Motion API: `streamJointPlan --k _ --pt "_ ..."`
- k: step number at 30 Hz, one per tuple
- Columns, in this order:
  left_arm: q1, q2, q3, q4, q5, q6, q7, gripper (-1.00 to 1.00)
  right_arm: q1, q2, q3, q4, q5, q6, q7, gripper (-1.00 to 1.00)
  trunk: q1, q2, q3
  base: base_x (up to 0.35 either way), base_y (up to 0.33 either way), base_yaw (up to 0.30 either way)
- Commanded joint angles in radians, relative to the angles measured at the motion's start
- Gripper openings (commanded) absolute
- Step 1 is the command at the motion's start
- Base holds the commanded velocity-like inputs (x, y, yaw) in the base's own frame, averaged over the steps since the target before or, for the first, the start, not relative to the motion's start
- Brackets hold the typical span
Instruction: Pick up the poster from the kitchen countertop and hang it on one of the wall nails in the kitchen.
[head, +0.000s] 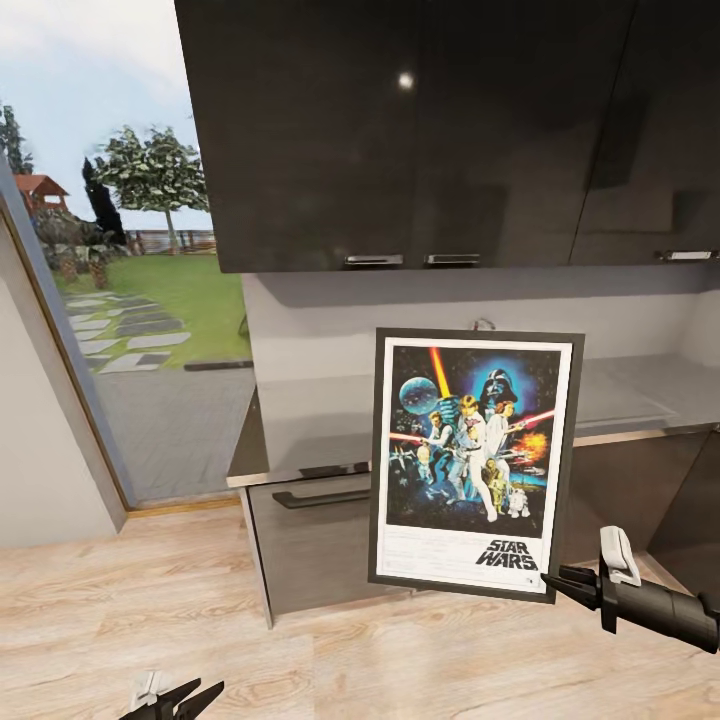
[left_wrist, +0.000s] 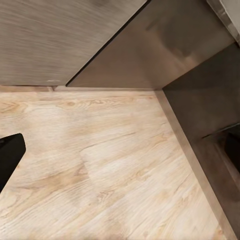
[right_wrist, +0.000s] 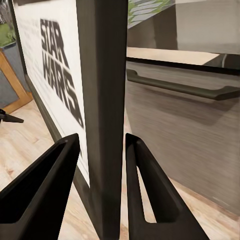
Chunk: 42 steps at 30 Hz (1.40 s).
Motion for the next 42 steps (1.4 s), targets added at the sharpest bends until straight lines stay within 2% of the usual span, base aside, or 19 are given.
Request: streamJointPlan --k 1,21,28,42 --pt "0.0 0.0 0.008 0.001 -0.007 -0.006 -0.002 1.0 0.0 0.0 0.0 0.0 -0.003 0.014 0.007 -1.0 0.0 -0.001 -0.001 0.0 0.0 0.0" --pt "0.0 0.002 0.009 0.002 -0.003 -0.007 -0.001 1.0 0.0 0.0 -0.001 0.0 -0.003 0.013 0.007 -1.0 0.0 -0.001 -0.001 0.0 0.0 0.0" --pt "0.0 0.002 0.009 0.003 -0.003 -0.008 0.066 1.0 0.0 0.0 0.0 0.0 -0.003 0.013 0.007 -1.0 0.0 -0.001 -0.001 0.0 0.0 0.008" --pt "0.0 0.002 0.009 0.004 -0.003 -0.007 0.091 1.0 0.0 0.001 0.001 -0.001 -0.003 0.013 0.007 -1.0 0.0 -0.001 -0.006 0.0 0.0 0.213"
